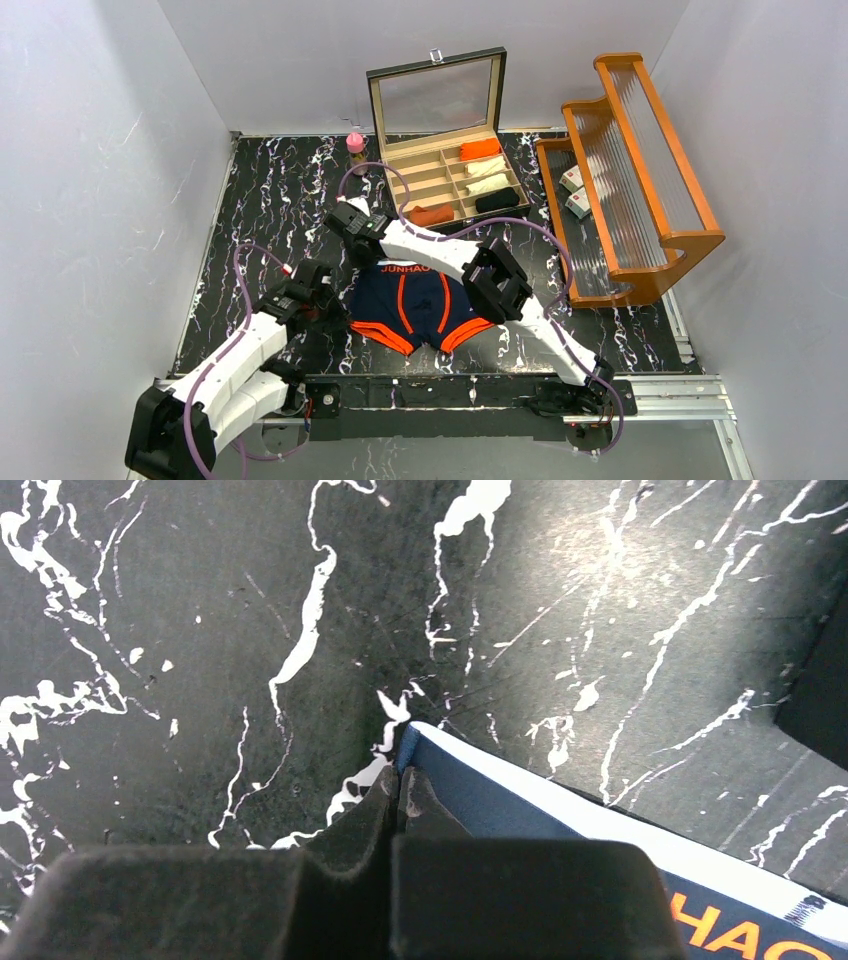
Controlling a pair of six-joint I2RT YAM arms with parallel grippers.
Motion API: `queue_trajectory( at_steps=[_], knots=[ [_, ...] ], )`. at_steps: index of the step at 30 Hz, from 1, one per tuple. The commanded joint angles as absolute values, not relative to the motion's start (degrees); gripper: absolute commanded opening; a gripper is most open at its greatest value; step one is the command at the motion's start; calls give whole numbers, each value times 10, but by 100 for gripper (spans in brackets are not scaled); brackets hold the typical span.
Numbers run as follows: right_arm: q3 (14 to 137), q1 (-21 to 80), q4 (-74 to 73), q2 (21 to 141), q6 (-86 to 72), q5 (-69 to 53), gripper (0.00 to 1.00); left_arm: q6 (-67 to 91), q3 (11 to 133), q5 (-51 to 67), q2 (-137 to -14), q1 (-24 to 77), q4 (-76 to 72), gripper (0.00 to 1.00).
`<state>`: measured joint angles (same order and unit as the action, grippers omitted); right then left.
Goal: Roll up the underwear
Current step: Fold the underwear at the center of the board.
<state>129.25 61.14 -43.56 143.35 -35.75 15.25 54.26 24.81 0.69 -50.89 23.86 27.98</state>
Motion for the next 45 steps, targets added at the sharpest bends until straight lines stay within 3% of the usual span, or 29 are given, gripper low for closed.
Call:
queue_trajectory(
  at_steps=[1,11,21,29,38,45],
  knots=[
    [1317,605,-422,1400,-353,100,1,516,296,-34,-503,242,338,0],
    [1168,579,-290,1249,-353,29,1,438,371,-5,-498,242,373,0],
    [974,510,-188,1121,-383,-67,1,444,430,120,-527,252,352,0],
    [852,438,-128,1065,-385,-156,1,523,479,123,-575,323,315,0],
    [765,374,-104,1026,-371,-212,1,578,536,86,-708,474,220,0],
    [725,329,-89,1005,-316,-275,1,579,597,49,-809,532,167,0]
  ],
)
